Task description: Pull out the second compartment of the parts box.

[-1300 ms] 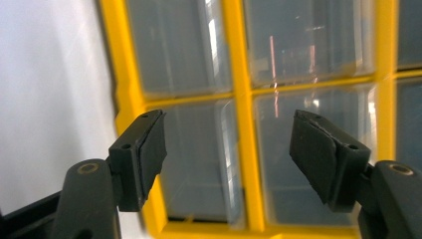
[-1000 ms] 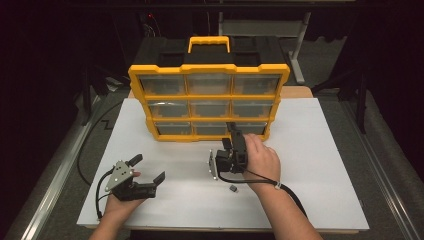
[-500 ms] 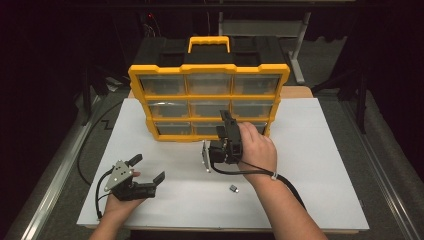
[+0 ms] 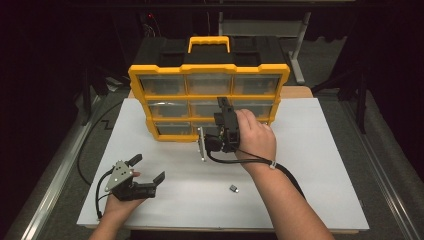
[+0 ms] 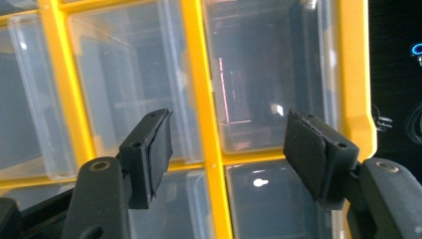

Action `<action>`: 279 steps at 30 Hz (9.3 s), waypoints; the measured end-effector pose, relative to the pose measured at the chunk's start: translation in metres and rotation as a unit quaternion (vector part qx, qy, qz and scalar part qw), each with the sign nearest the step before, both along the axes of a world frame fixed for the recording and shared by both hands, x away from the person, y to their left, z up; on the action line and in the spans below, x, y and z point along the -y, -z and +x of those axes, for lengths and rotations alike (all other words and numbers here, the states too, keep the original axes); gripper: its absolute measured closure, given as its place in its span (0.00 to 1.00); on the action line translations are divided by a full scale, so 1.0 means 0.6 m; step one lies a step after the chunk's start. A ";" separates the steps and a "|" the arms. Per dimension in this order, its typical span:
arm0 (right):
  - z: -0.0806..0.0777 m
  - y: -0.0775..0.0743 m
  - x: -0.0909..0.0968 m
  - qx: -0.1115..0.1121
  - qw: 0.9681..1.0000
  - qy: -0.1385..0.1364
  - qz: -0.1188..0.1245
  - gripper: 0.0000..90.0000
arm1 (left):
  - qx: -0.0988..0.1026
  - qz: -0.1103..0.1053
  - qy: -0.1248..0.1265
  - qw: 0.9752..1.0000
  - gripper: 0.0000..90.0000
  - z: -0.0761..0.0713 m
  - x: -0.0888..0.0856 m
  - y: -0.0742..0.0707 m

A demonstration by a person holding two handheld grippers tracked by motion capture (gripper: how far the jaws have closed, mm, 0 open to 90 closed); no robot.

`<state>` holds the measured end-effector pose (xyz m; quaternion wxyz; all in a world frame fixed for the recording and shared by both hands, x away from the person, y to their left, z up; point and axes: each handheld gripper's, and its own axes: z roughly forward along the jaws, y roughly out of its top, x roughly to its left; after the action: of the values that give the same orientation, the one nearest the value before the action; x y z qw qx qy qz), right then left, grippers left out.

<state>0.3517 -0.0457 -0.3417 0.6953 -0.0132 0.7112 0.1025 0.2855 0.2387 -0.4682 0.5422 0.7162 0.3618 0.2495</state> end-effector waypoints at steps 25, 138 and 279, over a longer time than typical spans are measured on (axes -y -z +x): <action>0.021 -0.064 -0.024 0.036 0.999 0.011 -0.016 0.60 | 0.001 -0.001 0.002 1.000 0.00 0.000 0.001 -0.001; 0.017 -0.119 -0.059 -0.020 0.997 0.052 -0.060 0.67 | 0.005 -0.007 0.005 1.000 0.00 0.001 -0.002 -0.004; -0.114 0.216 0.143 -0.140 0.987 0.057 -0.054 0.52 | 0.005 -0.001 0.008 1.000 0.00 -0.002 -0.002 0.000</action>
<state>0.2833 -0.1314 -0.4712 0.5918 0.0039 0.8057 0.0252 0.2841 0.2397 -0.4682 0.5466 0.7171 0.3537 0.2488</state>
